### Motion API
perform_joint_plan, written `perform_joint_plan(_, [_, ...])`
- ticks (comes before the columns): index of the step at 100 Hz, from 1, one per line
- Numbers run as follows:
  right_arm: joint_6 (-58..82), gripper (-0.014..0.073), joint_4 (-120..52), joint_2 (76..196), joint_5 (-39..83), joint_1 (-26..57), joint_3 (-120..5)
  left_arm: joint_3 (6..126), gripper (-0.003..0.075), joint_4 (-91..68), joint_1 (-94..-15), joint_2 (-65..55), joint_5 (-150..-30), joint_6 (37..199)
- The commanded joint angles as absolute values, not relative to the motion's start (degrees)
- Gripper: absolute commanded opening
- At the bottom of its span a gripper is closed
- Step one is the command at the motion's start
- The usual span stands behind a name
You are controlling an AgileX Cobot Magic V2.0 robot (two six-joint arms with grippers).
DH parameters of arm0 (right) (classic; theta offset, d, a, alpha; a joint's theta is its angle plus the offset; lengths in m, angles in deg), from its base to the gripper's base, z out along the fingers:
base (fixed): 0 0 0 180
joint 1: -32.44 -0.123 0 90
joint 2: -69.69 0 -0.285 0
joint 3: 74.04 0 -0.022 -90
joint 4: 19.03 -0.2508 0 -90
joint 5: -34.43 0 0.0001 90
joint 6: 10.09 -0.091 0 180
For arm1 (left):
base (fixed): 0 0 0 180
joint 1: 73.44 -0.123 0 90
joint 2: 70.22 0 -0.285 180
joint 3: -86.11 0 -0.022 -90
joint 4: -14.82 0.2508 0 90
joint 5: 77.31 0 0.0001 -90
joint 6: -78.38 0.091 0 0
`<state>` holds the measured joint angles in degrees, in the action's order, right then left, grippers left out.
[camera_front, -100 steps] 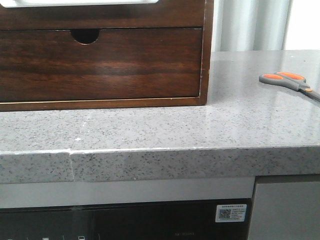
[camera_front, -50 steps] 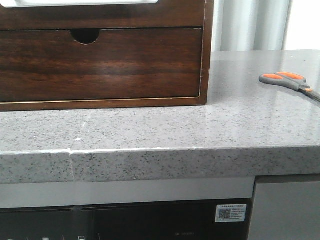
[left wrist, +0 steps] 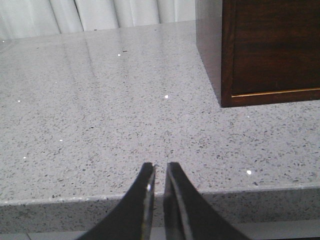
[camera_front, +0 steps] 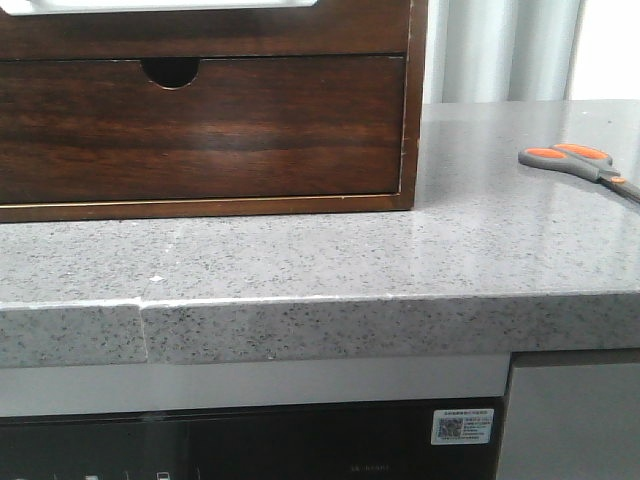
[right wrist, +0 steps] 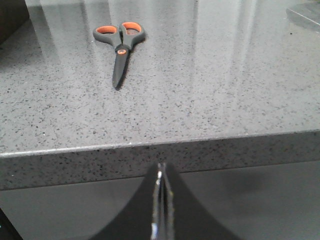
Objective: Put scissors in drawer with both arms
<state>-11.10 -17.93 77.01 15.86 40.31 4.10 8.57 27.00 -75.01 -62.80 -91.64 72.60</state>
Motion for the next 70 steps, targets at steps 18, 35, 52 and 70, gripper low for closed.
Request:
perform_joint_plan(18, [-10.51,-0.0124,-18.19,75.70,20.93,40.59,4.84,7.80,0.0003,27.52,-74.99,-64.70,-86.02,72.57])
perform_joint_plan(35, [-10.51,-0.0124,-18.19,75.70,22.61,40.59,4.84,7.80,0.0004,27.52,-74.99,-64.70,-83.79,72.57])
perform_joint_plan(52, [-10.51,-0.0124,-17.76,75.70,24.61,40.59,4.84,7.80,0.0004,26.23,-74.99,-64.70,-83.04,72.57])
perform_joint_plan(70, [-10.51,-0.0124,-17.76,75.70,25.43,40.59,4.84,7.80,0.0004,26.10,-74.99,-64.70,-82.95,72.57])
